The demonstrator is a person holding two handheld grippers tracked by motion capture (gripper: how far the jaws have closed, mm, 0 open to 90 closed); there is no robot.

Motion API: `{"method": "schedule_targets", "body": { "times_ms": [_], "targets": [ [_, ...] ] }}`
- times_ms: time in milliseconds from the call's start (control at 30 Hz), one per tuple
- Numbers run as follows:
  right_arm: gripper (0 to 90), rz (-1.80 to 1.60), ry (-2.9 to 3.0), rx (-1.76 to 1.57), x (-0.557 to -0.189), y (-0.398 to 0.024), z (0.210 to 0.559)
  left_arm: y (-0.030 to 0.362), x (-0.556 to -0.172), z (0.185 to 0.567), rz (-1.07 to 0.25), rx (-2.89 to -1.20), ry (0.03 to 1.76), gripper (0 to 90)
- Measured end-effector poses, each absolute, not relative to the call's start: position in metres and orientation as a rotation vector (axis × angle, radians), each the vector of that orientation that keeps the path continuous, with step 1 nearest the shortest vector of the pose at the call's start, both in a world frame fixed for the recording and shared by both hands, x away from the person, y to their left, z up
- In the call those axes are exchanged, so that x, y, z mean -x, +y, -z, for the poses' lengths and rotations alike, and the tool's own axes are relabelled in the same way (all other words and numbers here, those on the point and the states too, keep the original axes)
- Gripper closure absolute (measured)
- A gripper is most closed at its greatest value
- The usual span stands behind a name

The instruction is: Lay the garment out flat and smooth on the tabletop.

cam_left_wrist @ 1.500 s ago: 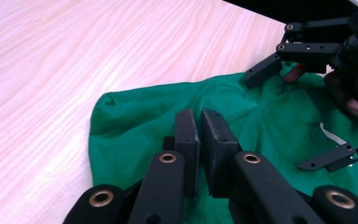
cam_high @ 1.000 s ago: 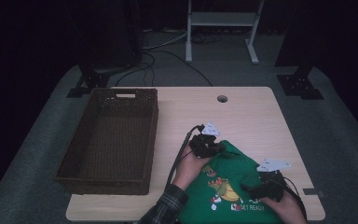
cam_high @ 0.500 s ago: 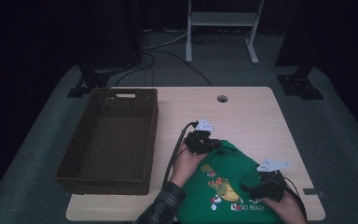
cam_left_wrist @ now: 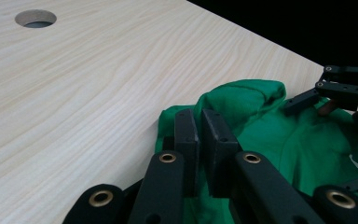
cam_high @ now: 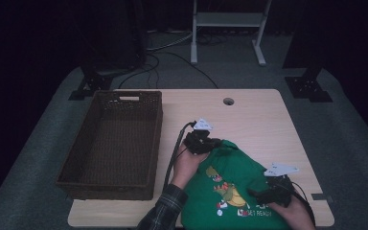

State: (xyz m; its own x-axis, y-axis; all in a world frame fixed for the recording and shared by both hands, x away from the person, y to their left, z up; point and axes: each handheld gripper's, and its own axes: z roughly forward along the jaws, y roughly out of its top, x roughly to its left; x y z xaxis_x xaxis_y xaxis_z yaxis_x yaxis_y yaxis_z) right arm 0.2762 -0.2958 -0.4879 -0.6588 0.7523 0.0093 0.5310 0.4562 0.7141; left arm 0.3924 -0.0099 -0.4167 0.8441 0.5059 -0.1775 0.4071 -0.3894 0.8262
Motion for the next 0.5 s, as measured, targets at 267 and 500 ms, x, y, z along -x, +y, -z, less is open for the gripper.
{"method": "schedule_targets", "body": {
  "times_ms": [267,500],
  "targets": [
    [0.0,-1.015,2.402,-1.095,-0.2762,-0.2958,0.4879,-0.0060,-0.3948,0.4163,-0.143,-2.024,0.684,85.5],
    [0.0,-1.015,2.402,-1.095,-0.2762,-0.2958,0.4879,-0.0017,-0.3972,0.4170,-0.158,-2.019,0.707,85.3]
  ]
}}
